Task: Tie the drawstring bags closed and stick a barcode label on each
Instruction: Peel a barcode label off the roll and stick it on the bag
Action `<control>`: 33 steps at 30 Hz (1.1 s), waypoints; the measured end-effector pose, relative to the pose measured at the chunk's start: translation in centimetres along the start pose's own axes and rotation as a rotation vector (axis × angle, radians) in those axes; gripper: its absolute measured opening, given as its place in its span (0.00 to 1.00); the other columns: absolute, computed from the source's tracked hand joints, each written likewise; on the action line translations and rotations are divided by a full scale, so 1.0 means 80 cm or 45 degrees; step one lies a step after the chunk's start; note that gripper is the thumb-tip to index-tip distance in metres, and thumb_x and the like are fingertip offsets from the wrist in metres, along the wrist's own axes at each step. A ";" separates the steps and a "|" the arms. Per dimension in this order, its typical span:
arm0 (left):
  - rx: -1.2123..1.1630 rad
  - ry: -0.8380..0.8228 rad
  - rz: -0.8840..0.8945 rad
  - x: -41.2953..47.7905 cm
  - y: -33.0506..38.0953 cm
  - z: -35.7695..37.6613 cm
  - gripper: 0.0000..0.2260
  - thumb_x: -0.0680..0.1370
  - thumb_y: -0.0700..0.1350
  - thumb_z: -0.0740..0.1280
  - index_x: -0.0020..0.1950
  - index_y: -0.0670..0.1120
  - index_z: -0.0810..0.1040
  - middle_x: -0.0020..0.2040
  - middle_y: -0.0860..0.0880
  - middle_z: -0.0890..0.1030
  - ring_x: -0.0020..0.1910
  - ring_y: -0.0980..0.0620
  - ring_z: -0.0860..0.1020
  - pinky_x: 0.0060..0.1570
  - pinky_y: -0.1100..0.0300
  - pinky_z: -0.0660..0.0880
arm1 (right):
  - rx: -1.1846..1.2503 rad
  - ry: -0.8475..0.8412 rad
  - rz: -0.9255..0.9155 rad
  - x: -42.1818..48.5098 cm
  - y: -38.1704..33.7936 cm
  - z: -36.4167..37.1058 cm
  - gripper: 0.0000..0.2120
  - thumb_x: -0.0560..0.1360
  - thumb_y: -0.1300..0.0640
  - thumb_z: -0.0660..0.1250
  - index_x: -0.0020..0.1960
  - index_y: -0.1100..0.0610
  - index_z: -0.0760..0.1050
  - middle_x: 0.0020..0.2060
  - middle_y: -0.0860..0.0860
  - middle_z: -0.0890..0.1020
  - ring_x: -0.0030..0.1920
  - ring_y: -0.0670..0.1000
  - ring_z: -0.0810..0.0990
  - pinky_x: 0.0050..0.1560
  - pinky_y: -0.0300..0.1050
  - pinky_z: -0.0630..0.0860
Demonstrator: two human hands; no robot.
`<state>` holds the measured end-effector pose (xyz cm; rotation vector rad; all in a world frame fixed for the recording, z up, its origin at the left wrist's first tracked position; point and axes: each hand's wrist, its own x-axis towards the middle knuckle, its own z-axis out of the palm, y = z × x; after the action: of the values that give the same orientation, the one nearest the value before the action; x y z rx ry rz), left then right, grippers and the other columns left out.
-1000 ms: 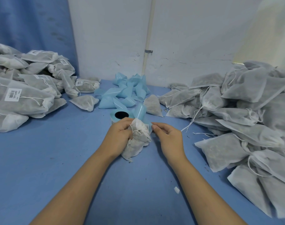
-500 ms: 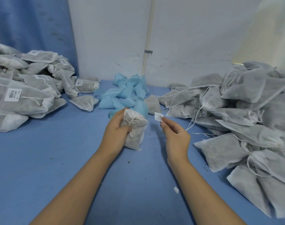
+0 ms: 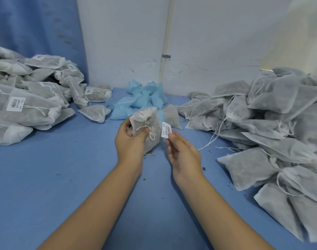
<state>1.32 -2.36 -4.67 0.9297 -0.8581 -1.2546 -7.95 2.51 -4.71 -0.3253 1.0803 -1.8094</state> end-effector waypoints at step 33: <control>-0.004 -0.381 0.006 0.004 0.022 -0.003 0.13 0.72 0.30 0.68 0.50 0.46 0.78 0.37 0.51 0.82 0.33 0.56 0.81 0.32 0.64 0.77 | -0.491 -0.164 -0.124 -0.011 0.011 0.006 0.23 0.70 0.60 0.75 0.61 0.53 0.70 0.51 0.48 0.82 0.46 0.44 0.83 0.46 0.36 0.78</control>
<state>2.27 -2.56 -3.13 0.7468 -1.0906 -1.4120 -6.69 2.86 -4.88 -0.7261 1.3377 -1.6310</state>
